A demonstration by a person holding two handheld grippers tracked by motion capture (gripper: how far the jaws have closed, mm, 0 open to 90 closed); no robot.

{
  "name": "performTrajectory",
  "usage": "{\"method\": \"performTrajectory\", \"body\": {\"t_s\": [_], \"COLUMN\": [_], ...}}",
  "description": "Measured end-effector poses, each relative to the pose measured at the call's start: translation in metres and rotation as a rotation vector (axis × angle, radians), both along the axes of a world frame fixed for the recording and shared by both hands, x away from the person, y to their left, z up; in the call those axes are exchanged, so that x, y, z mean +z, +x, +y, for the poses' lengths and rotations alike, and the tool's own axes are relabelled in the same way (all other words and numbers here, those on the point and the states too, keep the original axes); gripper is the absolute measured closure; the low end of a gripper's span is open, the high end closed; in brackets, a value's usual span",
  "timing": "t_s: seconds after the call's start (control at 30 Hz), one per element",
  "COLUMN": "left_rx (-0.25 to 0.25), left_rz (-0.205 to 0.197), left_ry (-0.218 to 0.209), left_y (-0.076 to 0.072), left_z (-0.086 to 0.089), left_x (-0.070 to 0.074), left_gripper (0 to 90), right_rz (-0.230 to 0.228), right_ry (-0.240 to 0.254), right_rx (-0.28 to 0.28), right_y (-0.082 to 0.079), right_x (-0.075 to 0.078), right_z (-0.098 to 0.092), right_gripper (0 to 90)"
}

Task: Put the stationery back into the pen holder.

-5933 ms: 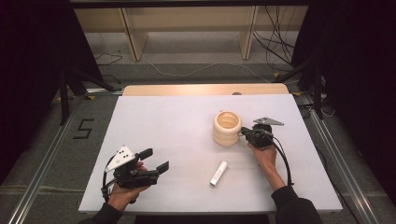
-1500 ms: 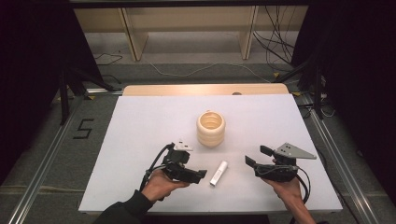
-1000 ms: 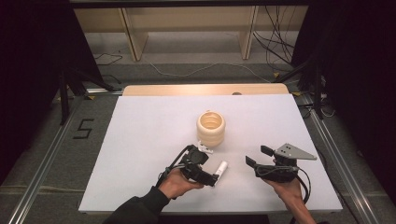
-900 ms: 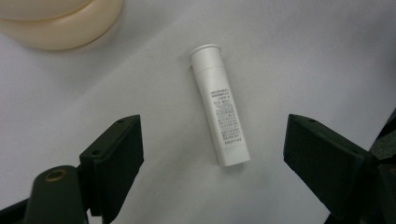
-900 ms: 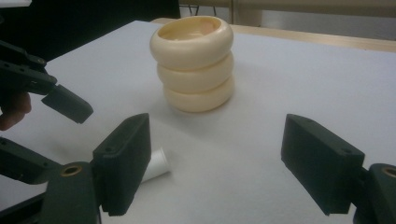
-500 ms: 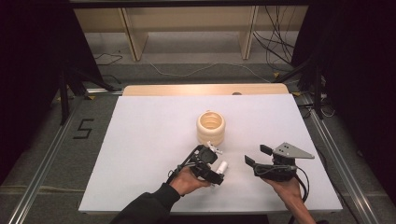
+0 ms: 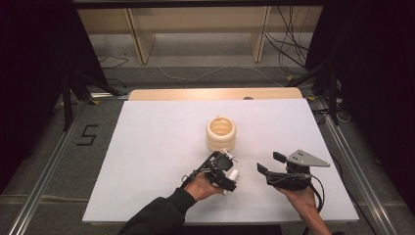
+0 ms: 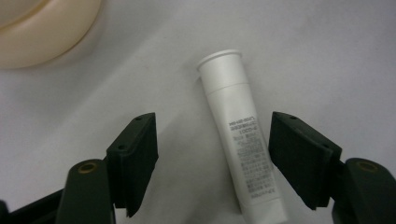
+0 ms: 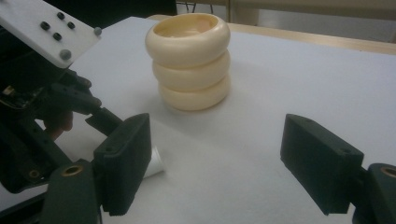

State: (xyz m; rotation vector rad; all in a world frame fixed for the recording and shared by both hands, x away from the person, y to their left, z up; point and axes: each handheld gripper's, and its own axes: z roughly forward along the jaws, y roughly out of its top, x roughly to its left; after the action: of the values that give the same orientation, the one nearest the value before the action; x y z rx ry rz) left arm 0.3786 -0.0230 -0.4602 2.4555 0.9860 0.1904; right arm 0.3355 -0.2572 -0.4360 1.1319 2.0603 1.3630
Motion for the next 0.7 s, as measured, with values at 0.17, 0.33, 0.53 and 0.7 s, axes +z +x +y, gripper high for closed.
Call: {"method": "performTrajectory", "body": {"t_s": [0.17, 0.33, 0.53, 0.7], "left_rx": [-0.010, -0.044, -0.040, -0.037], "left_rz": [0.011, 0.006, 0.015, 0.021], "left_ry": [0.001, 0.035, 0.041, 0.059], "left_y": [0.001, -0.001, -0.001, 0.001], "left_z": [-0.005, -0.016, -0.022, -0.018], "left_x": [0.000, 0.002, 0.000, -0.001], "left_gripper": [36.6, 40.9, 47.4, 49.6], "right_rz": [0.002, 0.001, -0.002, -0.002], "right_ry": [-0.003, -0.004, -0.002, -0.002], "right_rx": [0.000, 0.002, 0.005, 0.005], "right_y": [0.000, 0.000, -0.001, -0.001], "right_x": [0.000, 0.000, 0.000, 0.000], "right_z": [0.001, 0.001, 0.001, 0.001], "right_gripper": [25.3, 25.4, 25.5, 25.5]}}
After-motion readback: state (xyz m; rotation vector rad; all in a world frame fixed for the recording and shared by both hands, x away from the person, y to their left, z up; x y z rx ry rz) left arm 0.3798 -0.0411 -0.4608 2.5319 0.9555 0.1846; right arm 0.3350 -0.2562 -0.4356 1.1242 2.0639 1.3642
